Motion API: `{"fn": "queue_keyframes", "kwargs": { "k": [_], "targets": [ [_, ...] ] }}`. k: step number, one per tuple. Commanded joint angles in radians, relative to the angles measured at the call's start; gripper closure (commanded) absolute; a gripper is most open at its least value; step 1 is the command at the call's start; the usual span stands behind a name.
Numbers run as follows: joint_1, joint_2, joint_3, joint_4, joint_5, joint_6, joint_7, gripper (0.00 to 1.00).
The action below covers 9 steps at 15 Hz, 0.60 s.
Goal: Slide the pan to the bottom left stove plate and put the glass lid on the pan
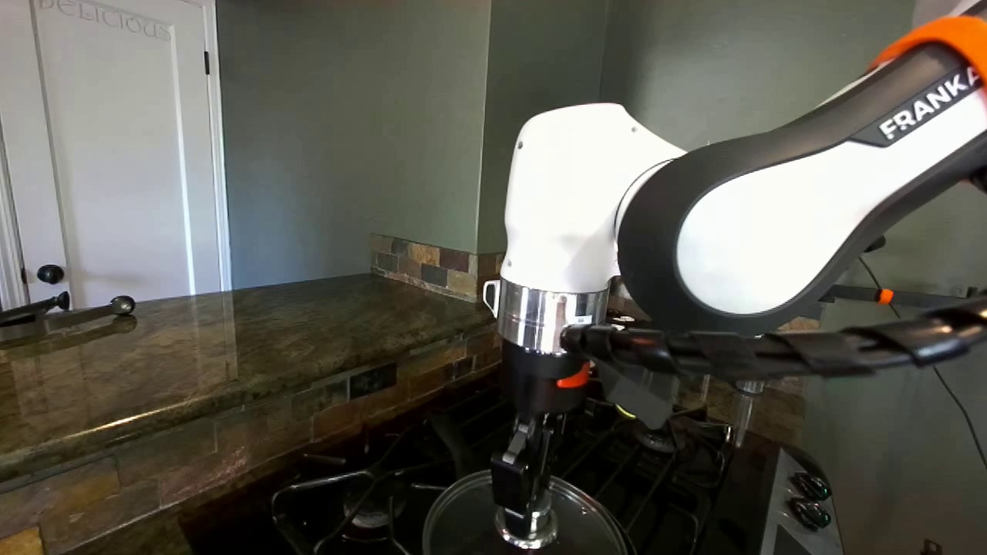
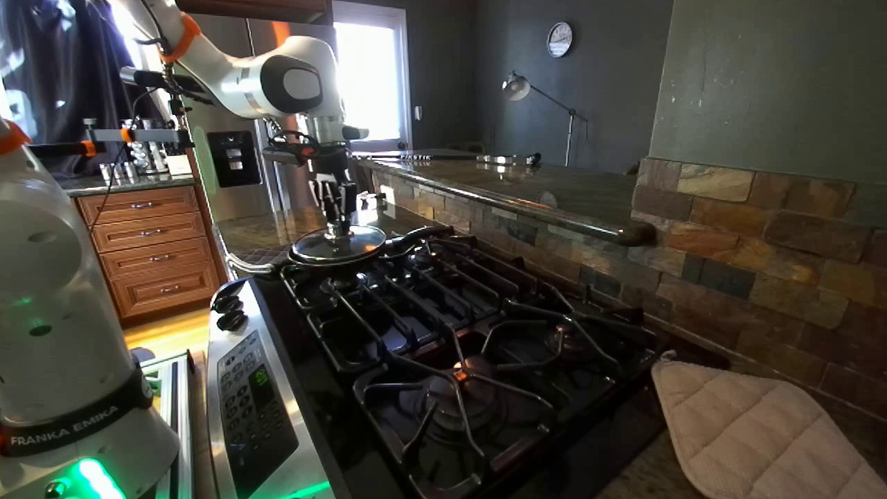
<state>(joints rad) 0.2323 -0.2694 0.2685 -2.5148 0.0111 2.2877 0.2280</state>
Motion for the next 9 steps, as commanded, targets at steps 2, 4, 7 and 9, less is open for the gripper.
{"fn": "queue_keyframes", "kwargs": {
  "k": [2,4,7,9],
  "targets": [
    [-0.006,0.018,0.007,0.027,-0.014,-0.018,0.019,0.77],
    [-0.005,0.021,0.008,0.027,-0.014,-0.015,0.02,0.77],
    [-0.004,0.021,0.01,0.026,-0.015,-0.017,0.02,0.77],
    [-0.002,0.019,0.01,0.025,-0.013,-0.02,0.018,0.77]
  ]
}}
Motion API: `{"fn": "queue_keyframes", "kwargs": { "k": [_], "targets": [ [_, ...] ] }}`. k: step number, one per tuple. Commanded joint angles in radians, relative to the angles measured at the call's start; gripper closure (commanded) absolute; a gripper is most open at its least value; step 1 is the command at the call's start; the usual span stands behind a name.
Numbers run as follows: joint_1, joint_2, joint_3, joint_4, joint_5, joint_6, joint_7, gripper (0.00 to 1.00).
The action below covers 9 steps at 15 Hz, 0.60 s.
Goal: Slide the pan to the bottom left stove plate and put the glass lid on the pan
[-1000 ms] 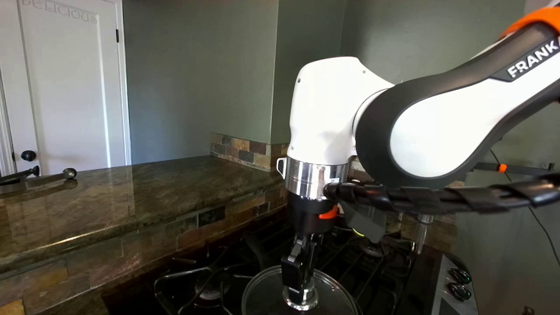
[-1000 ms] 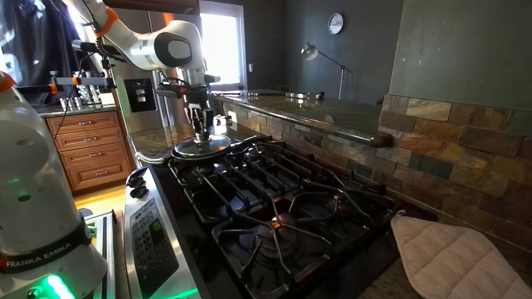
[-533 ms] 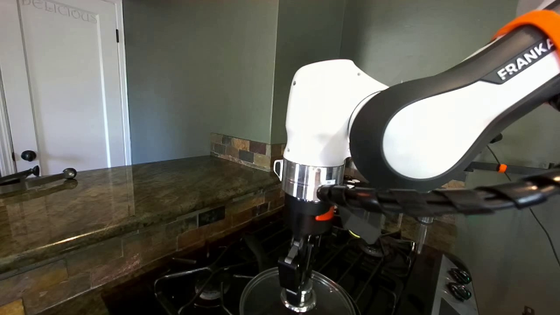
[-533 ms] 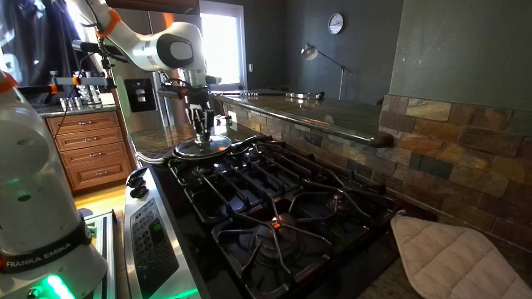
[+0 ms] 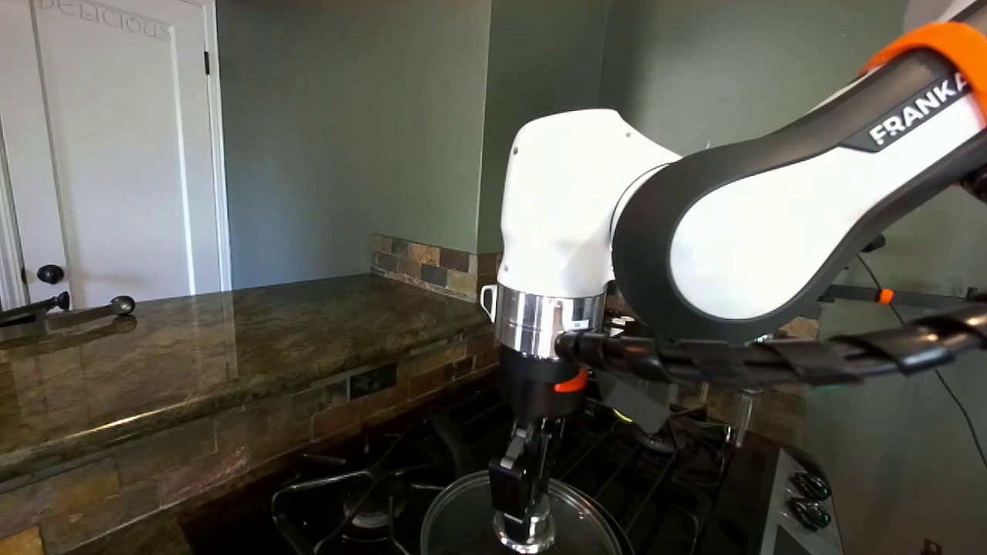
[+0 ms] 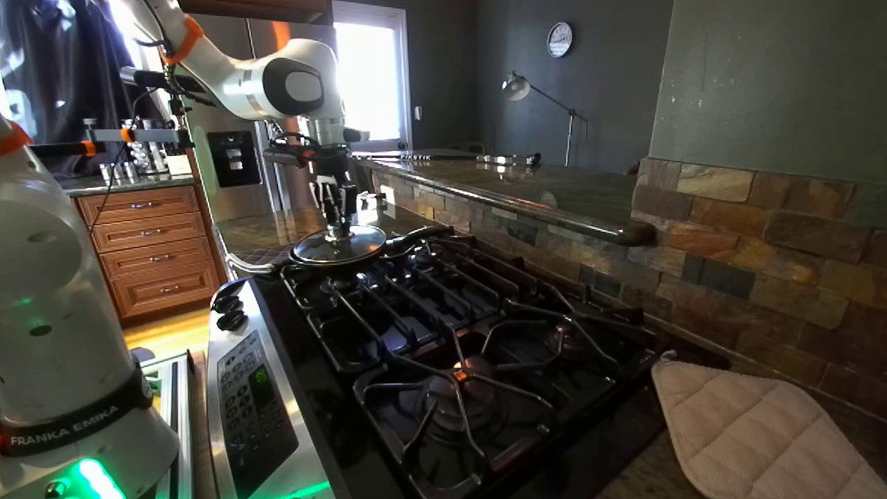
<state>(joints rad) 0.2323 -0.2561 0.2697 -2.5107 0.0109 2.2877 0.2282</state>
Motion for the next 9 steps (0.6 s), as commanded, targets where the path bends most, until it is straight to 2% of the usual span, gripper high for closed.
{"fn": "queue_keyframes", "kwargs": {
  "k": [1,9],
  "targets": [
    [-0.001,0.003,0.009,0.021,-0.009,-0.025,0.015,0.77],
    [-0.006,-0.009,0.021,0.017,-0.023,-0.043,0.055,0.77]
  ]
}}
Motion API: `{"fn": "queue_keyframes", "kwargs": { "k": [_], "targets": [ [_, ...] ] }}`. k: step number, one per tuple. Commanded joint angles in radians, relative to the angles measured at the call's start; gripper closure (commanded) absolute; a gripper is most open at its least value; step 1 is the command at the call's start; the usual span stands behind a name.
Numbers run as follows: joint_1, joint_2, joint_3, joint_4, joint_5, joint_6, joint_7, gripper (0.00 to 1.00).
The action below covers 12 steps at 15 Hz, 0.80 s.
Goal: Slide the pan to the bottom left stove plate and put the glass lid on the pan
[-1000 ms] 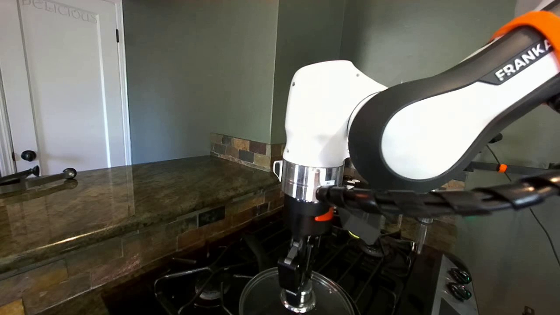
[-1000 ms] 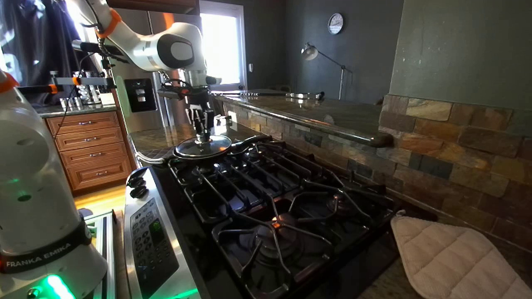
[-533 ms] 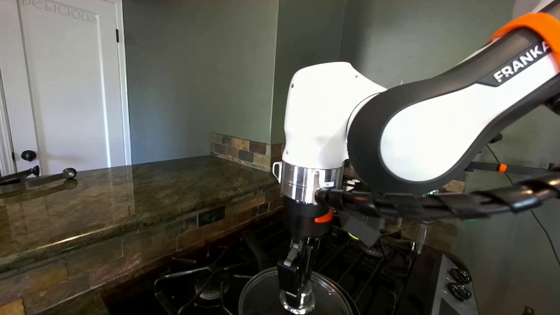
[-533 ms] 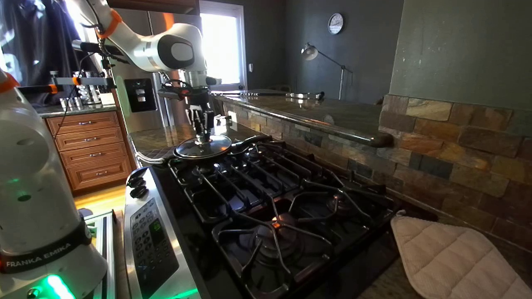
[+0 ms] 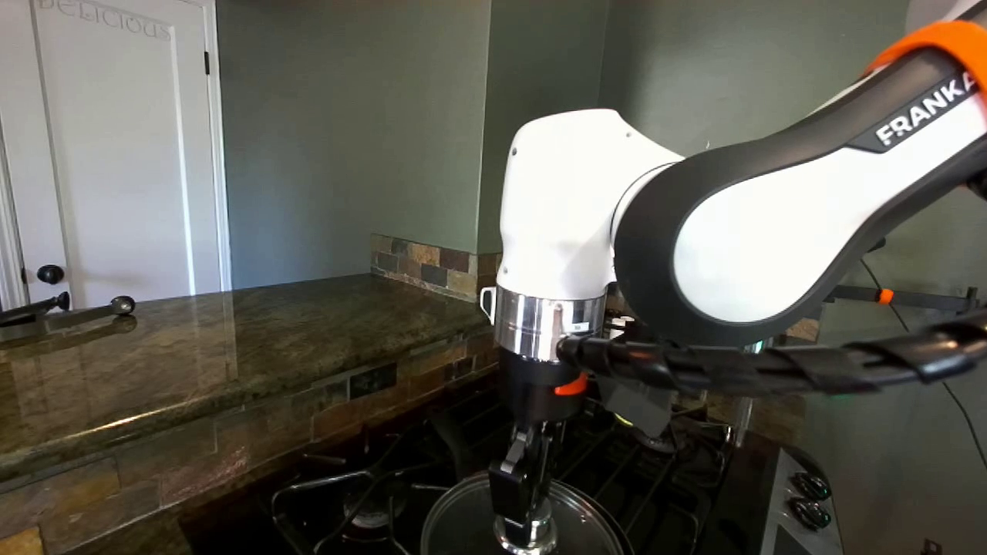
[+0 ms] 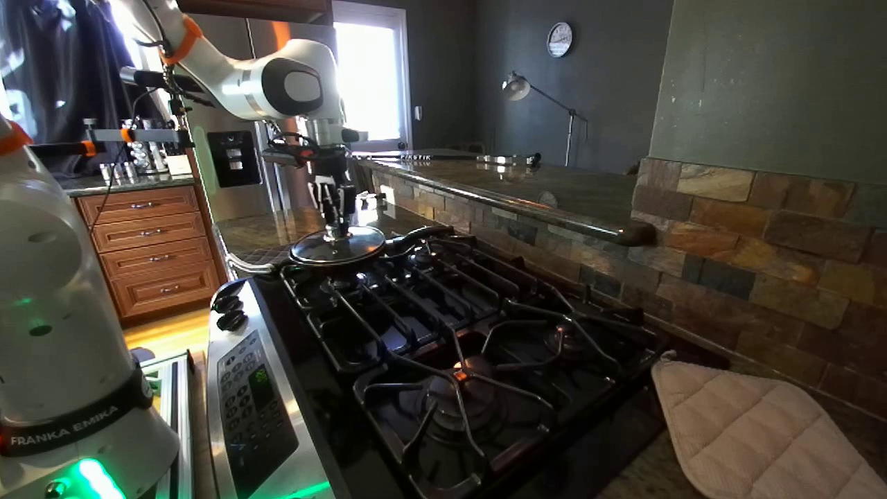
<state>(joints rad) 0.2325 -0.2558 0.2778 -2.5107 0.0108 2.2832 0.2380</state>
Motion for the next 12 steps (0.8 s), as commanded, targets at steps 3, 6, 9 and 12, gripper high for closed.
{"fn": "queue_keyframes", "kwargs": {
  "k": [3,6,9,12],
  "targets": [
    [-0.008,-0.011,0.016,0.016,-0.036,-0.037,0.073,0.77],
    [-0.008,-0.009,0.017,0.018,-0.045,-0.039,0.091,0.77],
    [-0.005,-0.005,0.015,0.022,-0.04,-0.049,0.091,0.77],
    [-0.002,-0.006,0.013,0.022,-0.031,-0.064,0.085,0.77]
  ]
}}
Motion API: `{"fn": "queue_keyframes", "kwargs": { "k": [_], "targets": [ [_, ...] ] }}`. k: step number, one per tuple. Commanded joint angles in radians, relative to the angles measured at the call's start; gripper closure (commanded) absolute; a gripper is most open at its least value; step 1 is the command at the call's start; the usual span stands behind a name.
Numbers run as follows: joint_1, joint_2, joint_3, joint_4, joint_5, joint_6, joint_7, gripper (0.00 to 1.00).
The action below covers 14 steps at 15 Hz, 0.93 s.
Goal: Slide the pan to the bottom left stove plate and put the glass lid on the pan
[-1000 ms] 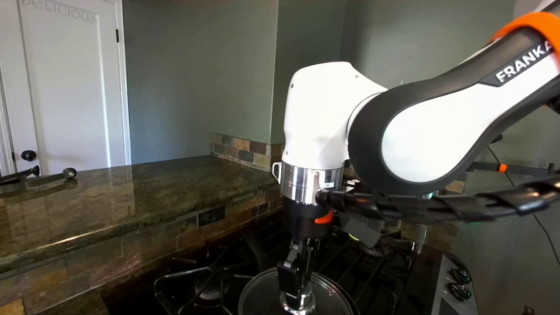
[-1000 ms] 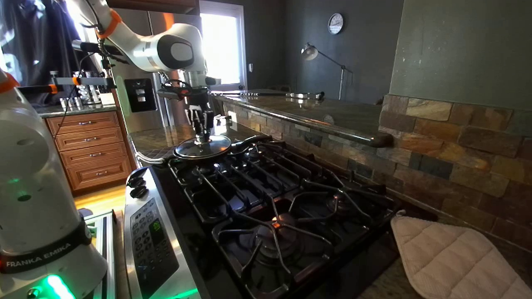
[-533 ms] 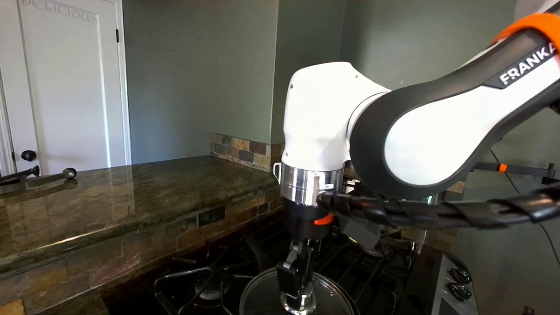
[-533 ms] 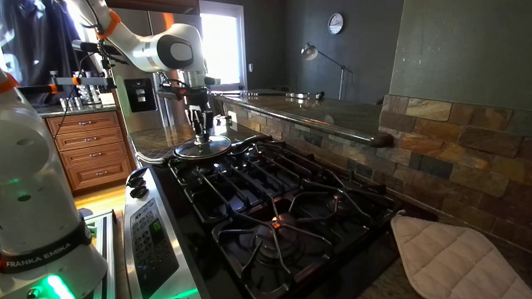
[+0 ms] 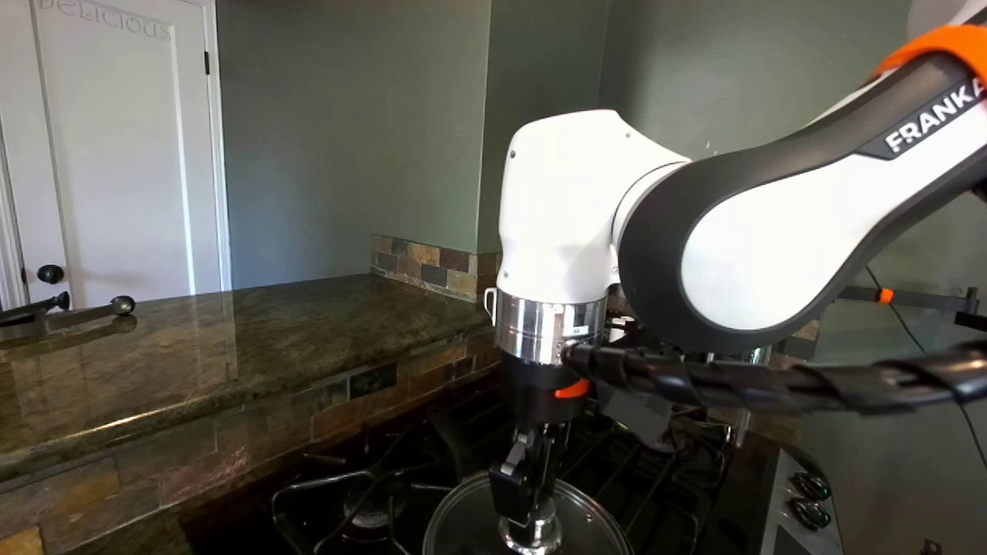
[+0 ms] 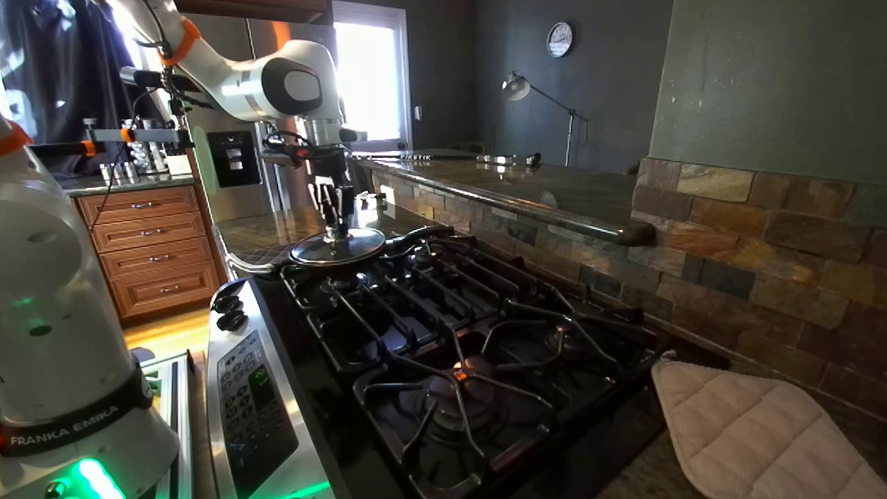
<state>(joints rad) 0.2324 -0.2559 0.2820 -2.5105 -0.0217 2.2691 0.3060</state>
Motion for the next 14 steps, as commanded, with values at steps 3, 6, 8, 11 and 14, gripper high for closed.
{"fn": "queue_keyframes", "kwargs": {
  "k": [3,6,8,11,14],
  "targets": [
    [-0.002,-0.006,0.009,0.025,0.002,-0.067,0.022,0.77],
    [-0.003,-0.004,0.008,0.032,0.001,-0.08,0.021,0.77],
    [-0.002,-0.004,0.007,0.035,0.003,-0.083,0.019,0.27],
    [-0.004,-0.002,0.007,0.042,0.001,-0.076,0.022,0.12],
    [-0.004,-0.004,0.008,0.047,0.0,-0.063,0.027,0.0]
  ]
}}
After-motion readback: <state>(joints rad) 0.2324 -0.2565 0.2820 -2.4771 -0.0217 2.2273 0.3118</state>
